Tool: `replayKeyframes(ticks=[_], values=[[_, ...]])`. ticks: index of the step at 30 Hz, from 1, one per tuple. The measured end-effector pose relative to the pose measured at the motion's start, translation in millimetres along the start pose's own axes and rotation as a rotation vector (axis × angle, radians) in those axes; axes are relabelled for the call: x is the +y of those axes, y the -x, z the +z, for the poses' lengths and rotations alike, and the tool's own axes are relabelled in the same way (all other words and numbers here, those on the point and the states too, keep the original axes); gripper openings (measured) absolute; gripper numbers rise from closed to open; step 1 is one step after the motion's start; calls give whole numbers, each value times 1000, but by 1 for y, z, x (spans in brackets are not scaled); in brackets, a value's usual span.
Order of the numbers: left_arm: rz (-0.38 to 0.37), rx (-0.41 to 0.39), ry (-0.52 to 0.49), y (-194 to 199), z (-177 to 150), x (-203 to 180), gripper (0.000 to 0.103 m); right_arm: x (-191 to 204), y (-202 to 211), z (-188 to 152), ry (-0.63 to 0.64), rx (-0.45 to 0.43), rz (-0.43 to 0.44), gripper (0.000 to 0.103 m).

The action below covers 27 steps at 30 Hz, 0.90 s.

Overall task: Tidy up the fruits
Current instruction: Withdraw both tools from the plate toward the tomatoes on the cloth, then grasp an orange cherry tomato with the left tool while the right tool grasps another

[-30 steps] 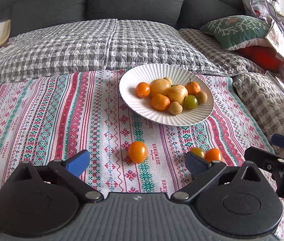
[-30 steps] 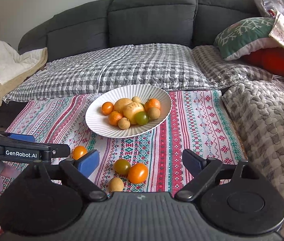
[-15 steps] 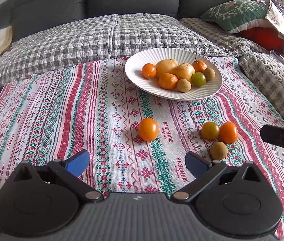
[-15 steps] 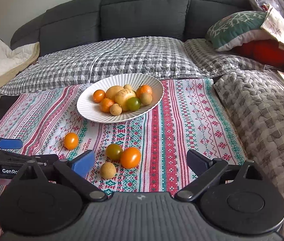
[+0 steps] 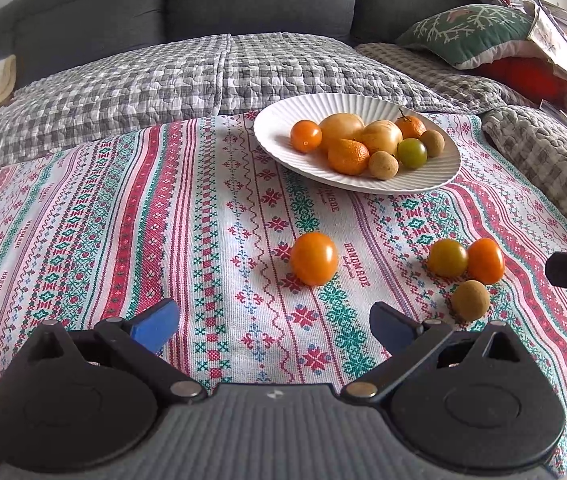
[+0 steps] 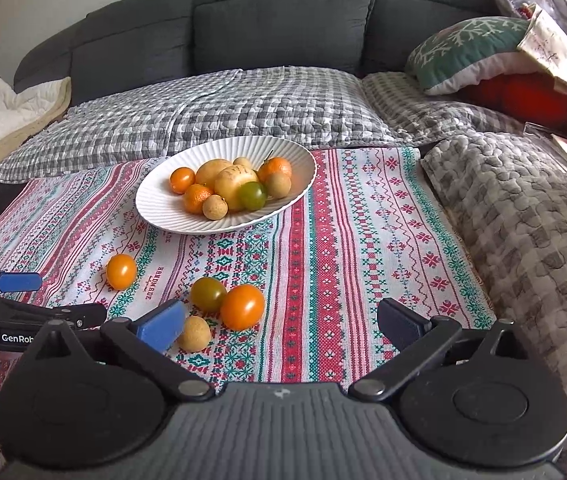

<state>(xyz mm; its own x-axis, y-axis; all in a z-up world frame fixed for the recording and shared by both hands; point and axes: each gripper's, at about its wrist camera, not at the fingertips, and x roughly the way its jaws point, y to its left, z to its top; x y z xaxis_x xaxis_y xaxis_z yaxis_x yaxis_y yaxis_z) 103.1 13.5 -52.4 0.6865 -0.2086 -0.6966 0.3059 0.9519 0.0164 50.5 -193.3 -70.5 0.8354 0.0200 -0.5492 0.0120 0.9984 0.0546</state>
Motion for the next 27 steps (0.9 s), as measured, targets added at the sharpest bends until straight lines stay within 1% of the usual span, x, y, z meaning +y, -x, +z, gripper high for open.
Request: replayKeyframes(ticks=[5, 7, 9, 10, 11, 13, 15, 17, 18, 20, 21, 23, 25, 27], values=[[-27, -33, 21, -6, 4, -1, 102, -1, -11, -6, 10, 36, 24, 102], [-32, -43, 22, -8, 7, -5, 100, -3, -17, -9, 9, 52, 27, 102], [-30, -41, 28, -14, 8, -8, 94, -4, -22, -11, 9, 68, 13, 102], [-30, -36, 35, -17, 9, -8, 87, -4, -25, -13, 7, 73, 5, 102], [-31, -33, 43, -19, 9, -9, 83, -5, -27, -13, 3, 76, 1, 102], [-23, -42, 62, -23, 10, -9, 81, -5, -30, -14, -4, 78, 0, 101], [-27, -45, 83, -24, 11, -10, 74, -4, -34, -14, -2, 77, -11, 99], [-29, -43, 94, -26, 11, -12, 63, -2, -39, -14, 3, 80, -24, 97], [-28, -45, 92, -27, 12, -13, 61, -1, -42, -13, 7, 82, -27, 96], [-26, -42, 88, -27, 12, -17, 50, 2, -45, -14, 14, 81, -32, 94], [-23, -41, 87, -28, 12, -18, 48, 4, -46, -13, 22, 81, -38, 93], [-14, -37, 87, -30, 12, -19, 37, 9, -48, -13, 38, 75, -47, 92], [-11, -31, 94, -30, 13, -19, 32, 13, -50, -11, 48, 70, -45, 90], [-9, -29, 98, -30, 13, -20, 32, 16, -52, -10, 58, 65, -45, 84]])
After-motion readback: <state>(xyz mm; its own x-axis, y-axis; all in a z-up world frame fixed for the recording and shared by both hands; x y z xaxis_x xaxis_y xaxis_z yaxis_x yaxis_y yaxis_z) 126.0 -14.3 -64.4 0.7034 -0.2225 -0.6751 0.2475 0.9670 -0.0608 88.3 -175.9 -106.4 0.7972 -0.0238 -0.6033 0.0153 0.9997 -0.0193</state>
